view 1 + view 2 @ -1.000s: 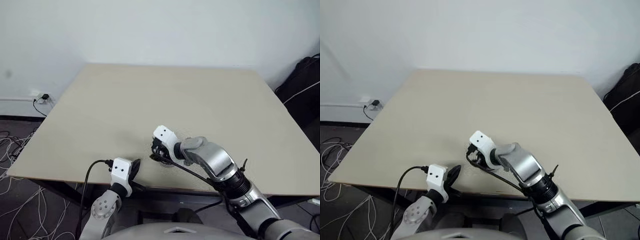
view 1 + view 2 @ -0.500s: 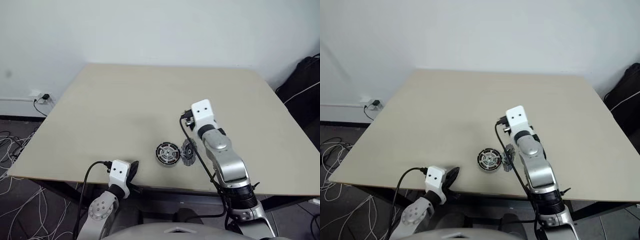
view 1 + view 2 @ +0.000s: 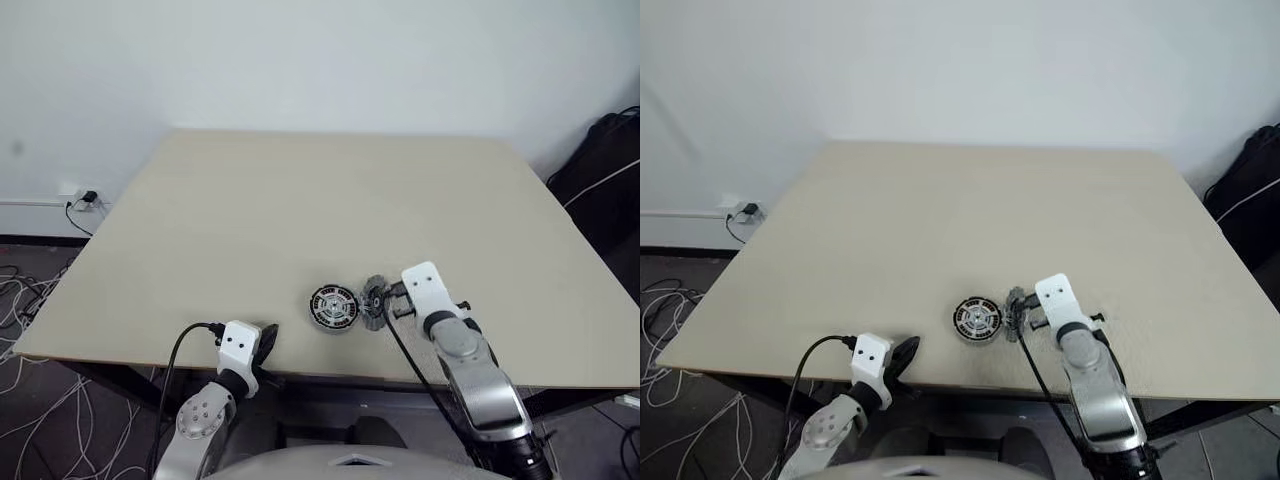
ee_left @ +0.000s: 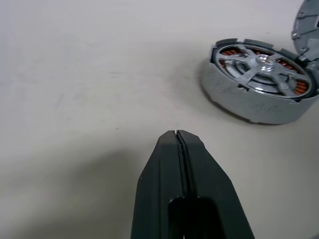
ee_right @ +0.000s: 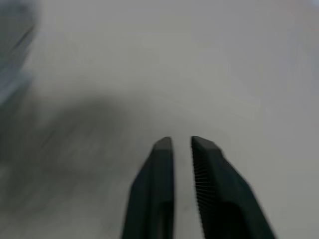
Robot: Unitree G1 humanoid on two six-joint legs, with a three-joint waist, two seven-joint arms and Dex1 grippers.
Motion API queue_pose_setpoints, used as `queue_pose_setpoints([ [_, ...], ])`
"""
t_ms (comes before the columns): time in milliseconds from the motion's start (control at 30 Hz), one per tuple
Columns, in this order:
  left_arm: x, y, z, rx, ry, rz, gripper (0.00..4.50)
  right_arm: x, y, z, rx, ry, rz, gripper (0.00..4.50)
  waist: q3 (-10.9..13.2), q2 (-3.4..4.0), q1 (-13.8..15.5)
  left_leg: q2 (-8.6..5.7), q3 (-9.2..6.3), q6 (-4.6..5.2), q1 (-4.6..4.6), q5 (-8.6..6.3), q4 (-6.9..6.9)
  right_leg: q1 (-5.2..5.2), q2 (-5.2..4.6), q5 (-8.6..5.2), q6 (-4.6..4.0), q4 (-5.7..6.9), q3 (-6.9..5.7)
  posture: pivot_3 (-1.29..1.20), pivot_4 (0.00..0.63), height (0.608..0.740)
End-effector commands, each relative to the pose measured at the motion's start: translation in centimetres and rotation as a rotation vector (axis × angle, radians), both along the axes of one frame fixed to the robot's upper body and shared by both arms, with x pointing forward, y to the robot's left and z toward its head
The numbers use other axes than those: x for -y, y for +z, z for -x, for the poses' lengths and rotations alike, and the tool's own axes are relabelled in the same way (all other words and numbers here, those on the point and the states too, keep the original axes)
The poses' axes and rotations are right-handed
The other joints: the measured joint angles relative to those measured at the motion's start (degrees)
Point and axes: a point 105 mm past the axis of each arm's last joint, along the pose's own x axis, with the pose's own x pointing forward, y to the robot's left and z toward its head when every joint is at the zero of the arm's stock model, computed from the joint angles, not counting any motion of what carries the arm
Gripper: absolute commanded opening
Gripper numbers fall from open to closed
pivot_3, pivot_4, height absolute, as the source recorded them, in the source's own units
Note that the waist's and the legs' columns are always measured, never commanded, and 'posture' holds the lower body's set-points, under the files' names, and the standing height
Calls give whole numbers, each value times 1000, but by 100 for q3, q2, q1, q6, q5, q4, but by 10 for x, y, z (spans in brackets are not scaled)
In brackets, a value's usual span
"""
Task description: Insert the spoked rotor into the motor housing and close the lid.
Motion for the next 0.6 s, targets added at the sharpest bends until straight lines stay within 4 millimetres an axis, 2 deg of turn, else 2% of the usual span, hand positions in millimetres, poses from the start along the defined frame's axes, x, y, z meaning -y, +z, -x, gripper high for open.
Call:
queue_pose_setpoints([
  [33,0,11,-5,50,-17,0,41,-3,10,2,9,60,-22,26,3,-2,6,0,0,0,-1,0,2,0,0,0,2,0,0,0,0,740],
  [233,1,11,-6,49,-24,-1,41,-16,4,17,-91,190,-150,26,9,-12,7,1,0,0,-1,0,3,0,3,0,6,-2,-1,0,0,740],
  [433,2,9,-5,41,-29,3,41,-40,19,23,-70,348,-294,26,16,-22,8,1,-1,0,-1,0,3,1,4,-1,11,-2,-1,0,0,740],
  [600,3,6,-5,34,-29,8,41,-47,29,19,6,374,-321,26,23,-33,9,1,-1,0,-1,0,3,1,1,-3,18,-2,0,0,0,740],
])
